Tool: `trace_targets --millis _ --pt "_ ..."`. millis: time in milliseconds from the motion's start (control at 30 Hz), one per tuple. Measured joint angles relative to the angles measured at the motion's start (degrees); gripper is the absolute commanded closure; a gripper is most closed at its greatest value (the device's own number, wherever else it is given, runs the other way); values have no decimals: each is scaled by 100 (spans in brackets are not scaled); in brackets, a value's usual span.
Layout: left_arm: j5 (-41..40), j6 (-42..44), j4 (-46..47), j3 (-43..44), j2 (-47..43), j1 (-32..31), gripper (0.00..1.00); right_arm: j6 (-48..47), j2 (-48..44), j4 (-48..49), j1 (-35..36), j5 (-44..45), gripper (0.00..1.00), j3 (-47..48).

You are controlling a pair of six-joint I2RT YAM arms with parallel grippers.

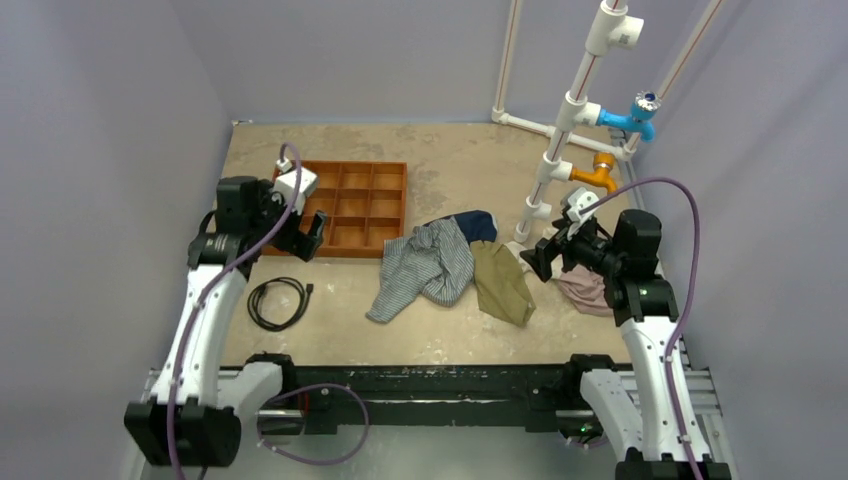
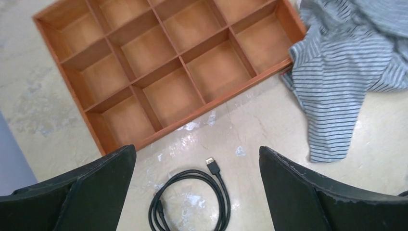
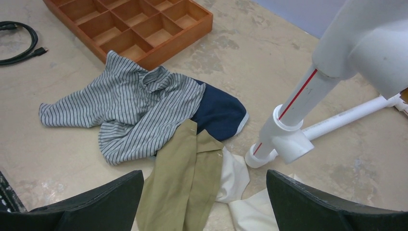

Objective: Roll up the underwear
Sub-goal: Move the storage box.

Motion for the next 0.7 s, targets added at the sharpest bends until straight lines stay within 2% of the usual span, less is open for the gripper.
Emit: trace_targets --millis 133,233,433,500,700 --pt "120 424 -7 234 1331 0 1 -74 2 -72 0 -22 1 -2" --pt "221 680 -44 278 1917 -59 3 -103 11 -87 0 -22 1 -2" --pt "7 1259 81 385 2498 -800 9 -120 127 -103 0 -17 1 -2" --pt "-66 1429 131 387 2632 -1034 14 -120 151 -103 0 -15 1 -4" --pt "-267 1880 232 494 3189 -1338 25 -120 179 -101 0 0 1 -15"
